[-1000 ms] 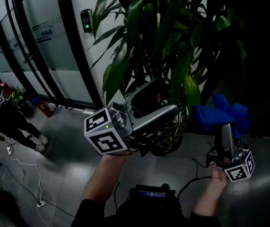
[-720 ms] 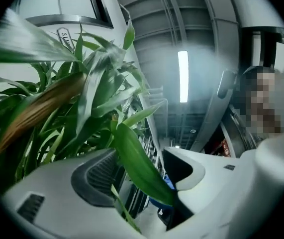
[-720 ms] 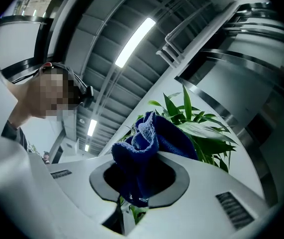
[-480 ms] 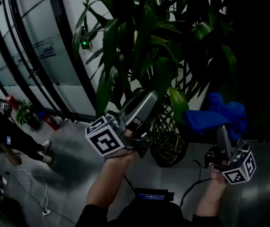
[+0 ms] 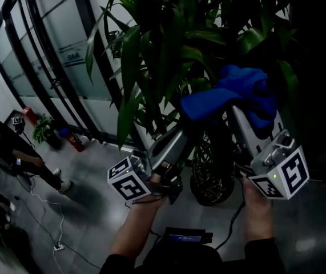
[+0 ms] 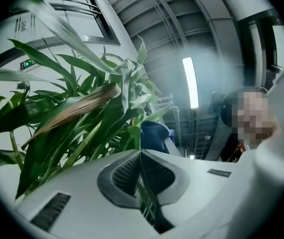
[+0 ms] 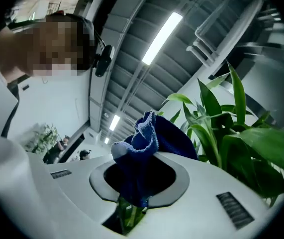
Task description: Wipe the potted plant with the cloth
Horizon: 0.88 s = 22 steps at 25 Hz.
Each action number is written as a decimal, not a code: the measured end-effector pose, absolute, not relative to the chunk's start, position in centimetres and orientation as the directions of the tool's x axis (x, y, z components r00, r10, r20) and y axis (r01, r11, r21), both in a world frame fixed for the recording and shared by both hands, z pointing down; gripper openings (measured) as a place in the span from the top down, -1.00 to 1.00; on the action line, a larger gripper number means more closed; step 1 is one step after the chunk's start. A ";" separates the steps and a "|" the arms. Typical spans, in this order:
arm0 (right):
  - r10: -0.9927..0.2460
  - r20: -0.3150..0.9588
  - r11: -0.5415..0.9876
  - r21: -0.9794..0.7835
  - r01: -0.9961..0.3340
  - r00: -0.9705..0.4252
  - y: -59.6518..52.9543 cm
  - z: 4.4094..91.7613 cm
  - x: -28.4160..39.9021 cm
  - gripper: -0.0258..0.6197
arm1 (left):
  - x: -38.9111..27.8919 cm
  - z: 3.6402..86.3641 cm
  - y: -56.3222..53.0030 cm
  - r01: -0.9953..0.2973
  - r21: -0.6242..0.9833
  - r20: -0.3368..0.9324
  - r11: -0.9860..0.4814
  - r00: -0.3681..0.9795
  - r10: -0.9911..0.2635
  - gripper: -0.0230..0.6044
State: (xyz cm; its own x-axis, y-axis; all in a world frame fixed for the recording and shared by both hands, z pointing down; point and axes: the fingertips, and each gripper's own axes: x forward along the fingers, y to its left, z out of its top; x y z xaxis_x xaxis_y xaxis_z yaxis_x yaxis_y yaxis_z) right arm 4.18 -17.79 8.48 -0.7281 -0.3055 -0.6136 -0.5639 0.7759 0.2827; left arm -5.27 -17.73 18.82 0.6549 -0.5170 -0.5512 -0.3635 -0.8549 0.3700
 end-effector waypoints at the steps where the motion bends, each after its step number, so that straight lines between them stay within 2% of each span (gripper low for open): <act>1: -0.328 -0.619 0.742 0.300 -0.600 -0.714 -18.4 7.6 3.7 0.64 | -5.3 18.9 -17.5 -0.347 0.369 -0.559 -0.862 0.658 -0.504 0.91; 4: -0.406 -0.621 0.617 0.354 -0.703 -0.670 -20.5 5.9 2.1 0.64 | -5.7 19.3 -17.3 -0.291 0.384 -0.581 -0.877 0.661 -0.474 0.91; 7: -0.457 -0.563 0.578 0.401 -0.711 -0.689 -23.1 6.7 -0.2 0.64 | -6.1 19.4 -17.3 -0.241 0.380 -0.600 -0.893 0.671 -0.436 0.91; 15: -0.453 -0.441 0.654 0.427 -0.625 -0.775 -22.3 11.2 -2.6 0.64 | -6.2 20.2 -17.3 -0.149 0.355 -0.608 -0.923 0.713 -0.349 0.91; 22: -0.375 -0.408 0.757 0.384 -0.529 -0.833 -19.6 14.1 -3.5 0.64 | -7.0 19.9 -17.2 -0.060 0.381 -0.657 -0.922 0.684 -0.316 0.91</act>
State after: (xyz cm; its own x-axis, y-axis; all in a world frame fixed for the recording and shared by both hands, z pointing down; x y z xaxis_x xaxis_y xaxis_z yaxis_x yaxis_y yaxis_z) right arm -3.50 -19.62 14.06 -0.8325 -0.3751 -0.4077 -0.5290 0.7566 0.3842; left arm -6.99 -17.17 19.85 0.6843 -0.3164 -0.6570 -0.0604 -0.9225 0.3813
